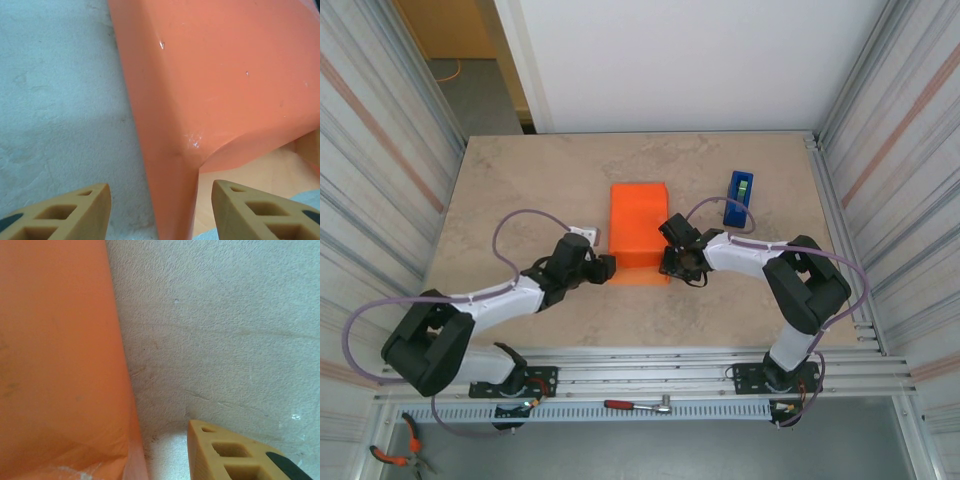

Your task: Wrap the gift box in paper

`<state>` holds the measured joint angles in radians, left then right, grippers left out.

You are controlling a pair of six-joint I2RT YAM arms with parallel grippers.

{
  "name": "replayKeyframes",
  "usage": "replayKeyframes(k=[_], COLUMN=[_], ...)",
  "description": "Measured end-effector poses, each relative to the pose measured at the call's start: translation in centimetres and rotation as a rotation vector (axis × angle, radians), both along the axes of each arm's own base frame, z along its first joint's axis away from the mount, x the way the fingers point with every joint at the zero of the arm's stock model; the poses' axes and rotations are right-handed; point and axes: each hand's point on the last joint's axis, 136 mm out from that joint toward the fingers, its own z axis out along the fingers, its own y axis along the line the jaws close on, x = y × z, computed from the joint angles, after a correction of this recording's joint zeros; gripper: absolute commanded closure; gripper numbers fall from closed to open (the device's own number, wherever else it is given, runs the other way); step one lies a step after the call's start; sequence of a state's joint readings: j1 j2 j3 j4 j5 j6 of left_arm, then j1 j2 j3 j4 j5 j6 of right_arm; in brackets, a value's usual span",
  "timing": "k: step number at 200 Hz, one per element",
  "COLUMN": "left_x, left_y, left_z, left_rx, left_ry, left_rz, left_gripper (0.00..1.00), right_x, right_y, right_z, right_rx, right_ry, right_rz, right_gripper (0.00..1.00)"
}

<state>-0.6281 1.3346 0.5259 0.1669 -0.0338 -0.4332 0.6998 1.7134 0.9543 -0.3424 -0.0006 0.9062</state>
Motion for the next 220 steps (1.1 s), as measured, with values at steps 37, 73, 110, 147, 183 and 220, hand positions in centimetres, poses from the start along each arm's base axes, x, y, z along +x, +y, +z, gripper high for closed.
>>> replayKeyframes(k=[37,73,110,147,183,220], left_x=[0.3,0.9,0.9,0.8,1.0,1.1], left_y=[-0.5,-1.5,-2.6,-2.7,-2.7,-2.8], left_z=[-1.7,-2.6,-3.0,-3.2,-3.4,-3.5], left_rx=[0.008,0.011,0.039,0.082,0.113,0.132], left_ry=[0.042,0.054,0.041,0.02,0.005,-0.004], left_rz=[0.004,0.012,0.01,0.026,0.043,0.059], left_gripper=[0.54,0.89,1.0,1.0,0.95,0.93], right_x=[0.0,-0.1,-0.3,-0.1,-0.1,-0.7], right_y=[0.0,0.3,0.2,0.1,-0.5,-1.0], right_z=[0.0,0.0,0.7,2.9,2.7,1.5], right_rx=[0.001,0.015,0.03,0.054,0.034,0.011], right_ry=[0.001,0.005,-0.006,-0.06,-0.068,-0.044], right_rz=[0.001,0.007,0.004,-0.004,-0.017,-0.027], right_gripper=[0.65,0.65,0.41,0.06,0.02,0.21])
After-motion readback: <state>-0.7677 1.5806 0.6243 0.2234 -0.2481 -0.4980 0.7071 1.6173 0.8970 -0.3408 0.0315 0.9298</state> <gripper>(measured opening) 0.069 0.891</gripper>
